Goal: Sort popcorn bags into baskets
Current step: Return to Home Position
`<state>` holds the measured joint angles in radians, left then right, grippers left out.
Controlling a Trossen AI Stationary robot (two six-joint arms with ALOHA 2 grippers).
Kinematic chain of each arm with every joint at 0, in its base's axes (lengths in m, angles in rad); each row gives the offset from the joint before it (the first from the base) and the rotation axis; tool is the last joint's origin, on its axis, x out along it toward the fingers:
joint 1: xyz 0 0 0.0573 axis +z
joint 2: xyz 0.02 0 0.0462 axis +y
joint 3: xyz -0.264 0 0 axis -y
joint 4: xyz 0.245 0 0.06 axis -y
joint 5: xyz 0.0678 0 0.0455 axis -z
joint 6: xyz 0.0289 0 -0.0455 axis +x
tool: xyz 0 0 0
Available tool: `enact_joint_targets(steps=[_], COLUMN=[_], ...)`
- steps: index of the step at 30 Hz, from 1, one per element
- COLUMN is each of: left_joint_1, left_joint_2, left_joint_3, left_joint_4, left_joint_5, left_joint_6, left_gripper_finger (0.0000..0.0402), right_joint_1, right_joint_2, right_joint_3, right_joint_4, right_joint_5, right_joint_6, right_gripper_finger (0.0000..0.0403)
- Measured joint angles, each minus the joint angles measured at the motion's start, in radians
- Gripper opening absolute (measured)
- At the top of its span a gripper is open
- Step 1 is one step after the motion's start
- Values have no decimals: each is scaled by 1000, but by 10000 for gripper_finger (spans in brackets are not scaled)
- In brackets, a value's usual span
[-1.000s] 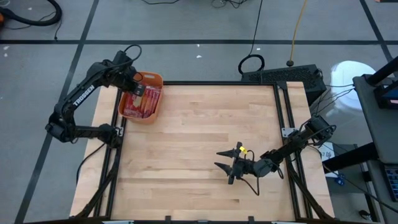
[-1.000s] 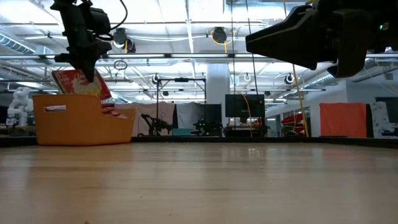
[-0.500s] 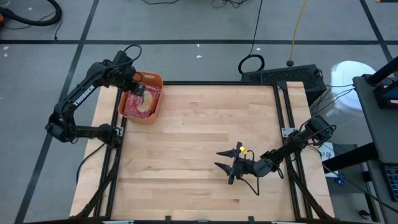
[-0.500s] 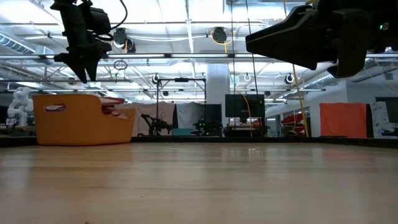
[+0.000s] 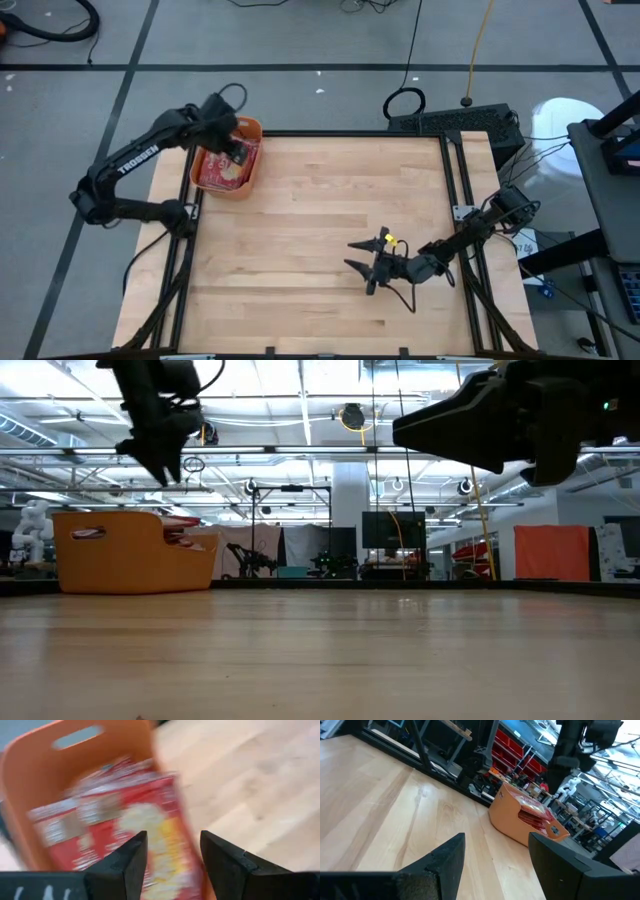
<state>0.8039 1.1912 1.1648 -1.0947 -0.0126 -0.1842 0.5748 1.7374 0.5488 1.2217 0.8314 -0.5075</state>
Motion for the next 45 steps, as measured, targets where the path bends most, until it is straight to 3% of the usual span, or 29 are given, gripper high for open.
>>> enact_joint_targets(steps=[8,13,17,23,33,45], left_joint_1=[-296,-385,-411,-418,-348,-331], left_joint_2=[15,106,220,326,352,340], left_joint_3=[0,0,0,0,0,0], left_joint_4=[54,58,58,94,15,-111], left_joint_5=[-120,-217,-329,-361,-436,-491], left_joint_6=[-255,-387,-475,-471,-473,-521], left_gripper_finger=[186,186,179,118,26,11], right_joint_1=[-27,-39,-41,-41,-41,-43], right_joint_2=[0,0,0,0,0,0], right_joint_3=[0,0,0,0,0,0], right_joint_4=[-1,0,0,0,1,0], right_joint_5=[0,-2,-4,-4,1,2], right_joint_6=[44,51,51,51,62,58], right_gripper_finger=[212,212,212,212,212,212])
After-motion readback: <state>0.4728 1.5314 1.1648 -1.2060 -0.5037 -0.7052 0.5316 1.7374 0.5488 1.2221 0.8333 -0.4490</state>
